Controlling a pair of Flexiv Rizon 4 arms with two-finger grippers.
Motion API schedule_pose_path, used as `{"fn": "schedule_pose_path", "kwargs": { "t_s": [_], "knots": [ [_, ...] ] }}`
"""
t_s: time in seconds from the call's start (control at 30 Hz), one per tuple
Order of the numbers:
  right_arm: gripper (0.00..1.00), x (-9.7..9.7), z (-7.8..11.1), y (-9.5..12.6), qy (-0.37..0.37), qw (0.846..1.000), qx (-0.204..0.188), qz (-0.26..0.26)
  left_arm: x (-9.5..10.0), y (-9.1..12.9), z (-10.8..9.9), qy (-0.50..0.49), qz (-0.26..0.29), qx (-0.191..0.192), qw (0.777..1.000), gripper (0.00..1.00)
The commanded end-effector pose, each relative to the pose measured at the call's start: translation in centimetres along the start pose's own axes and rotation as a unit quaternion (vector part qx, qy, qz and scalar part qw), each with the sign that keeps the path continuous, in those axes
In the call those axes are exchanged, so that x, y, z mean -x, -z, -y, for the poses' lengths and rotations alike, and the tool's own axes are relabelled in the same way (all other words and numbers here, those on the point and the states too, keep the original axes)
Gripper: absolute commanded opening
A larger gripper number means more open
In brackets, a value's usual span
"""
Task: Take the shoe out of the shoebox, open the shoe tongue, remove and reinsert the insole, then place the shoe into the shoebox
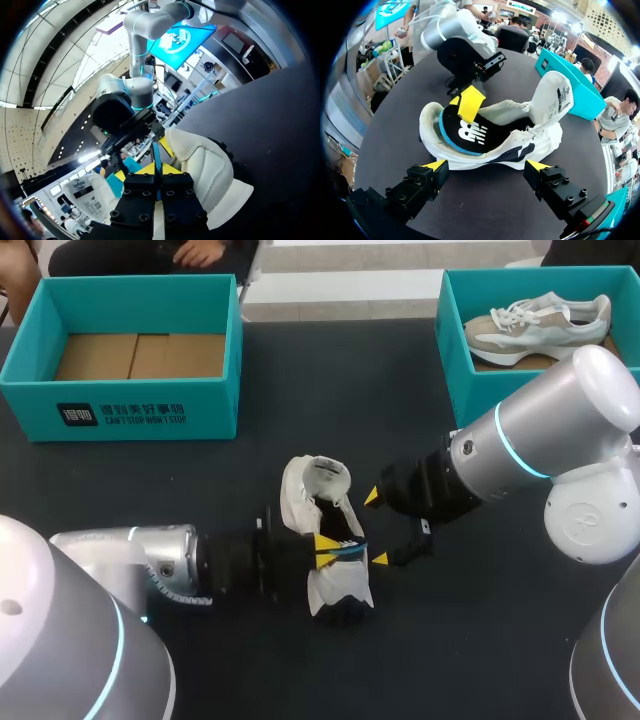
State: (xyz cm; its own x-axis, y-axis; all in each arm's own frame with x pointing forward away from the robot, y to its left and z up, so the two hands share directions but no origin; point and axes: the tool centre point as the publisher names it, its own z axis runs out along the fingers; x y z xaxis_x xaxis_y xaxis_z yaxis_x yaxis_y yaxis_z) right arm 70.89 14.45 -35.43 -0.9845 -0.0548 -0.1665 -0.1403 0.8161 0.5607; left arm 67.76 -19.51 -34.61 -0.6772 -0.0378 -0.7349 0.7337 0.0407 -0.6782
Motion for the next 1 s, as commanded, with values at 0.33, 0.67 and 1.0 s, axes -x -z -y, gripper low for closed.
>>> {"fn": "schedule_pose_path", "kwargs": {
  "t_s": [0.33,0.67,1.0],
  "knots": [
    [1.00,-0.1,0.0,-0.1,0.000,1.000,0.001,0.001,0.1,1.6,-0.1,0.007,0.010,0.004,1.000,0.26],
    [1.00,-0.1,0.0,-0.1,0.000,1.000,0.001,0.001,2.2,1.6,2.6,-0.004,0.030,-0.029,0.999,0.49],
    [1.00,-0.1,0.0,-0.1,0.000,1.000,0.001,0.001,4.5,2.9,5.2,-0.016,0.036,-0.050,0.998,0.53]
  ]
}}
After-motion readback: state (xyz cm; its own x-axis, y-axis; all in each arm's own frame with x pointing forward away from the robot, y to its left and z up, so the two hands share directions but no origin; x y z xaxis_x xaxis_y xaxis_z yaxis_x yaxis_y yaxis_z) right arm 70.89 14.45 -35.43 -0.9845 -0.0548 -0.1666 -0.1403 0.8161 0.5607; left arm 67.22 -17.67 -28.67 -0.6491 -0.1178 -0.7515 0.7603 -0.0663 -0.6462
